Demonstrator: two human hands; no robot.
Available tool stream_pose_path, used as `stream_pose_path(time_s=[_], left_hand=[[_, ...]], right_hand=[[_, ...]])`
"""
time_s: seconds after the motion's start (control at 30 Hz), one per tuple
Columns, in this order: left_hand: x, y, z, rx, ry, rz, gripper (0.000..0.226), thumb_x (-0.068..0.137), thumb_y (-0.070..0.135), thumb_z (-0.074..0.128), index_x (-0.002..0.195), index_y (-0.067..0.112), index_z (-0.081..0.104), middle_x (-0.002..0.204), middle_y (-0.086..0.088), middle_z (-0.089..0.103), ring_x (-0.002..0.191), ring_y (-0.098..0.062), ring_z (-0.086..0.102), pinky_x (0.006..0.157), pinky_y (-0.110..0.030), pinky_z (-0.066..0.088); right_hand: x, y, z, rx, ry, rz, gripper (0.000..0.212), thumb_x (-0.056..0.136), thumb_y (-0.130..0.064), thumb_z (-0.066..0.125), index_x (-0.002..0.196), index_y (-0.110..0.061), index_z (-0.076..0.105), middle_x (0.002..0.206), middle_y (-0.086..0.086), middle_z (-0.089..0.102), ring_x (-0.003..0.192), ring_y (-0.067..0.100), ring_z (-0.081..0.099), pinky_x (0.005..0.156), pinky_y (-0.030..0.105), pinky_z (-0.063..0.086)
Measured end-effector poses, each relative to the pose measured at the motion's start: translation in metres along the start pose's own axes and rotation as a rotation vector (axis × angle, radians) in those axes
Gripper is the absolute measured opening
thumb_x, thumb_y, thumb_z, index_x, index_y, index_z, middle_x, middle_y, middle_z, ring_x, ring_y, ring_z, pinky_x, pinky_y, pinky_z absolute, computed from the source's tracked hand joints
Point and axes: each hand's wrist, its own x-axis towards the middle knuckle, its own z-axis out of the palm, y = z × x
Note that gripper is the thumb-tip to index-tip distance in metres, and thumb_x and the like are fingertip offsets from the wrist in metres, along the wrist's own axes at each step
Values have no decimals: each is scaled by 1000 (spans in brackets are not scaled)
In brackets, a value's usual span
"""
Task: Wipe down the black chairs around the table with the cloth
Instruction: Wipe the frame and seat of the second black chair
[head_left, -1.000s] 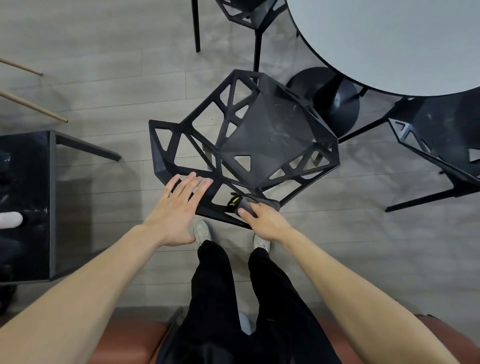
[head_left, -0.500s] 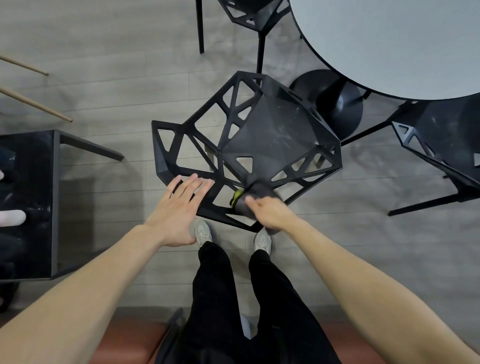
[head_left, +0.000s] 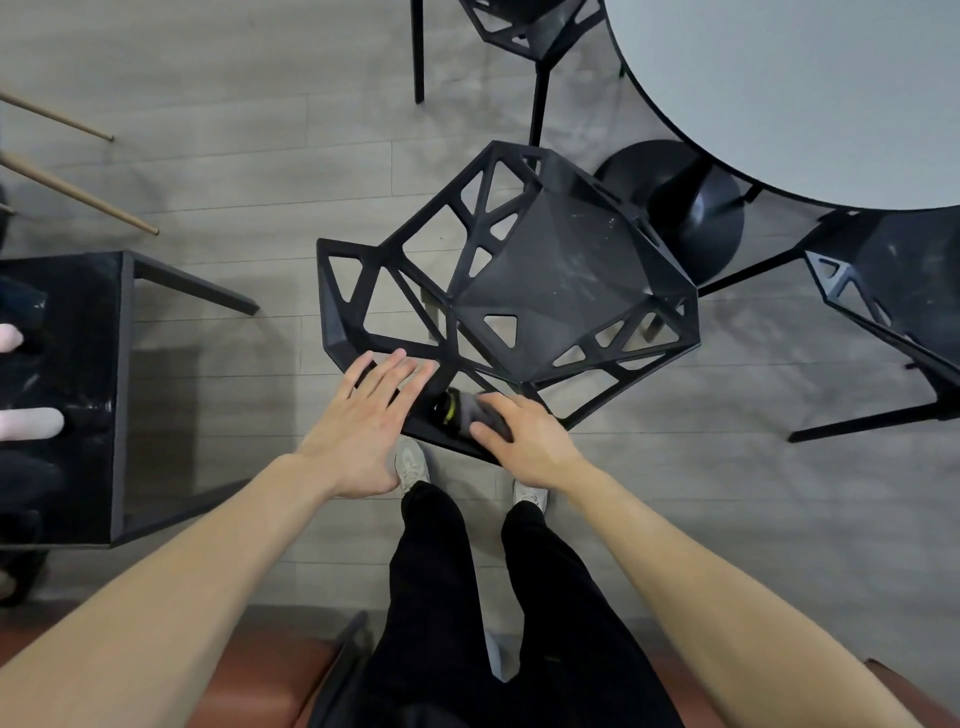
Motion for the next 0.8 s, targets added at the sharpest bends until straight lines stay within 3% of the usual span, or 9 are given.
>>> stream_pose_path(time_s=[0.1, 0.23, 0.3, 0.37, 0.43, 0.53, 0.63, 0.7, 0.8], left_hand=[[0, 0, 1, 9, -11, -4, 148, 59, 51, 78, 170, 16, -14, 178, -6, 9, 168, -26, -6, 135, -52, -2], [0, 1, 1, 30, -2, -5, 148, 60, 50, 78, 169, 15, -15, 177, -7, 12, 168, -26, -5, 135, -51, -3], [-1, 2, 1, 24, 16, -4, 148, 60, 51, 78, 169, 15, -16, 177, -6, 12, 168, -26, -6, 135, -51, -3], [0, 3, 1, 17, 23, -3, 152, 59, 57, 78, 169, 15, -18, 178, -7, 10, 168, -25, -7, 135, -52, -2], [-1, 2, 1, -7, 20, 1, 154, 58, 63, 77, 169, 13, -18, 180, -8, 5, 167, -24, -10, 135, -52, -1], [-4, 2, -1, -33, 16, 9, 150, 62, 64, 71, 168, 11, -20, 180, -8, -5, 166, -23, -17, 135, -53, 0], [-4, 6, -5, -76, 53, 16, 130, 77, 69, 52, 168, 11, -20, 181, -7, -10, 165, -19, -22, 135, -51, -1], [-4, 11, -7, -170, 102, 13, 109, 93, 65, 42, 171, 13, -14, 182, -4, -5, 165, -15, -21, 135, -49, -2], [2, 16, 2, -324, 372, -89, 78, 109, 49, 43, 172, 11, 17, 179, -7, 18, 168, -20, -4, 135, -54, 5]], right_hand=[[-5, -10, -2, 127, -7, -93, 50, 103, -53, 59, 151, -40, 50, 129, -5, 60, 121, 16, 54, 103, 34, 45], [6, 41, -19, -45, -127, 146, 44, 104, -59, 55, 136, -29, 63, 115, -1, 57, 115, 26, 60, 94, 37, 48], [11, 49, -30, -35, -86, 237, 39, 103, -59, 55, 121, -26, 67, 110, -3, 60, 109, 28, 63, 87, 36, 47], [6, 24, -28, 158, -15, 184, 34, 101, -58, 60, 124, -34, 65, 114, -10, 67, 108, 18, 63, 88, 32, 46], [-5, -11, -15, 299, 24, 4, 42, 100, -54, 65, 139, -41, 60, 128, -17, 66, 116, 7, 61, 98, 27, 46], [9, -19, 0, 188, -26, -85, 37, 102, -48, 64, 137, -35, 65, 127, -12, 67, 116, 11, 62, 99, 29, 48], [46, 16, -12, -14, -111, 161, 37, 101, -53, 63, 131, -33, 68, 123, 0, 73, 115, 27, 66, 91, 36, 50], [60, 37, -20, 86, -82, 280, 40, 101, -53, 63, 130, -26, 68, 121, 2, 72, 115, 28, 65, 93, 36, 49], [75, 46, -19, 370, 15, 384, 49, 104, -62, 51, 132, -24, 63, 128, -1, 67, 117, 22, 63, 107, 41, 49]])
